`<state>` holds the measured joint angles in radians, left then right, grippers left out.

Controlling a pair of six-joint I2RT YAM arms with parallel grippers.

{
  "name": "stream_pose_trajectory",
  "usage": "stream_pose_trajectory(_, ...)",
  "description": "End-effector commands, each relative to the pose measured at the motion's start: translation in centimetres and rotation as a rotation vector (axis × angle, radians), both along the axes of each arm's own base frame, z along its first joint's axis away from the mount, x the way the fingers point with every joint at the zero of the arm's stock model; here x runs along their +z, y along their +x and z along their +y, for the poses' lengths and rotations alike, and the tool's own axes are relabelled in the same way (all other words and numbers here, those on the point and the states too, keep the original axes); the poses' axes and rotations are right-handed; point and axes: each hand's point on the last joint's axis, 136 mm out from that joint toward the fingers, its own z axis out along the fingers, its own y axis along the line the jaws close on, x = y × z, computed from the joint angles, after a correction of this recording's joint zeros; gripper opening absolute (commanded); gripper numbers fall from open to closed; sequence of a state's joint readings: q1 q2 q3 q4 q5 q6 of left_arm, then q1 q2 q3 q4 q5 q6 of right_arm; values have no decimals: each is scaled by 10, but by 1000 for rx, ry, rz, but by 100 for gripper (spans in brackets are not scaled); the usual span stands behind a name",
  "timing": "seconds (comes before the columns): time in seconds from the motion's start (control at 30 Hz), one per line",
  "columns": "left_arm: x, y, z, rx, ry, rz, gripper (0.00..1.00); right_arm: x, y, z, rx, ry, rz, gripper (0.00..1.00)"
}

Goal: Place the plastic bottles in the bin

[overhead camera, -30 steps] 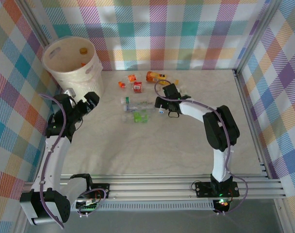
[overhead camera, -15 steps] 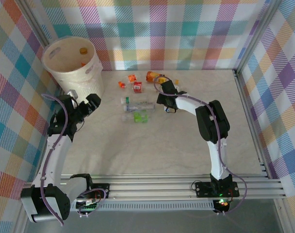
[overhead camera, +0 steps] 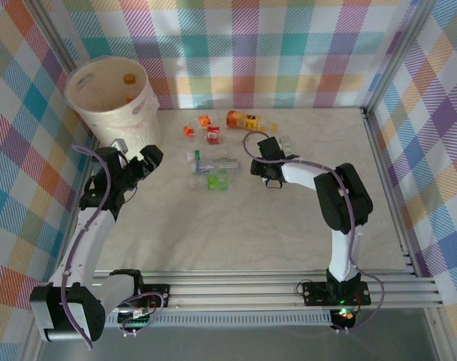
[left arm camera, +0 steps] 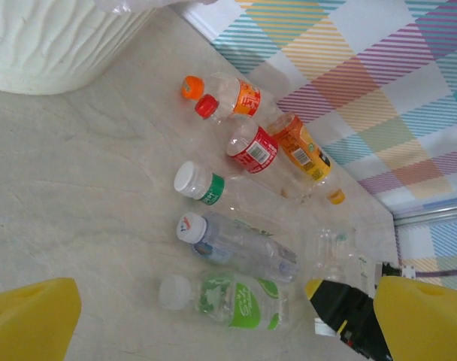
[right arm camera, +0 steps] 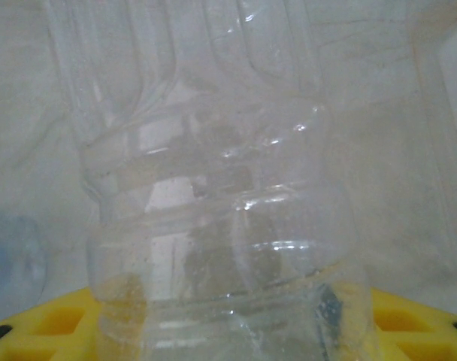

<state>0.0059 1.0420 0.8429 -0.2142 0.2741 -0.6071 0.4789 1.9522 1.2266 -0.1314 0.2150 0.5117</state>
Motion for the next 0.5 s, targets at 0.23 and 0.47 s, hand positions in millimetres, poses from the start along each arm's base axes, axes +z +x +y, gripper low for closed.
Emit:
stream_pose_trajectory(0.23,-9,8,-7,43,-55,6,100,42,-49,15,147,101,-81,51)
stream_pose_trajectory(0.47,-7,14,-36,-47,-64,-30,100,61,-86,25,221,171,-151,48)
